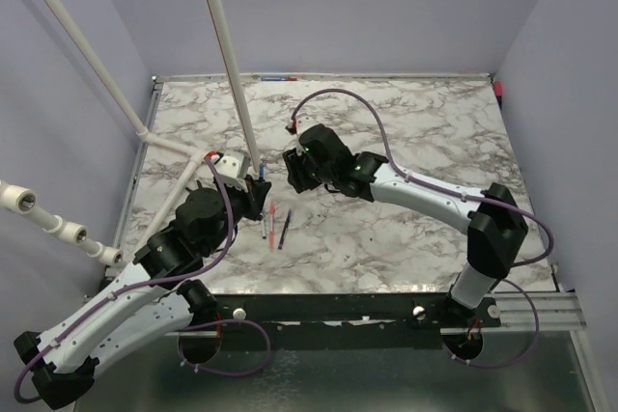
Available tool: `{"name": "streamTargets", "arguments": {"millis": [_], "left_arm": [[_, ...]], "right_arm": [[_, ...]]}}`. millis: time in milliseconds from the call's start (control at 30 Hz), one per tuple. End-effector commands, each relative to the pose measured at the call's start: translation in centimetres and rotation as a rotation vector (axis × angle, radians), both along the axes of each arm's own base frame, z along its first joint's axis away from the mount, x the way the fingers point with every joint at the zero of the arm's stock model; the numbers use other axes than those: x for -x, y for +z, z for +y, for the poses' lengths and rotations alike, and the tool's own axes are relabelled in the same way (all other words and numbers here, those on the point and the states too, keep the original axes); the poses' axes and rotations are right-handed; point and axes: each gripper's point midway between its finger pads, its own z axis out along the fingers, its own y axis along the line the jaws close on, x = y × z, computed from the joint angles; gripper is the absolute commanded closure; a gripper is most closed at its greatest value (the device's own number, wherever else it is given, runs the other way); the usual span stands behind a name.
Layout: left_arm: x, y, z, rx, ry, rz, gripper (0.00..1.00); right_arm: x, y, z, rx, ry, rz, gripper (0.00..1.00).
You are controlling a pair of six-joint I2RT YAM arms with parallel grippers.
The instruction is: Insert the pens into the pen caps
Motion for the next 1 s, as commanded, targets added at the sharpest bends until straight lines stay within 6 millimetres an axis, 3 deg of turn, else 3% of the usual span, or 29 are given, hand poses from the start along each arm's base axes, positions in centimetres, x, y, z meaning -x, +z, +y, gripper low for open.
{"name": "streamTargets", "arguments": {"millis": [0,433,967], "left_arm": [[-0.2,0.5,0.7,-0.02,0.031,-0.011,1.0],[-0.2,0.8,1.0,-0.011,0.034,-0.019,1.0],[-0.2,0.7,0.8,-0.013,0.027,-0.016,1.0]], "right_arm": [[-0.4,-2.9,1.0,0.092,0.079,0.054,0.5],[-3.5,-10.8,1.9,0.27,0.065,0.149,0.53],[-4.3,-15.3,1.3,0.391,0.06,0.196,0.59]]}}
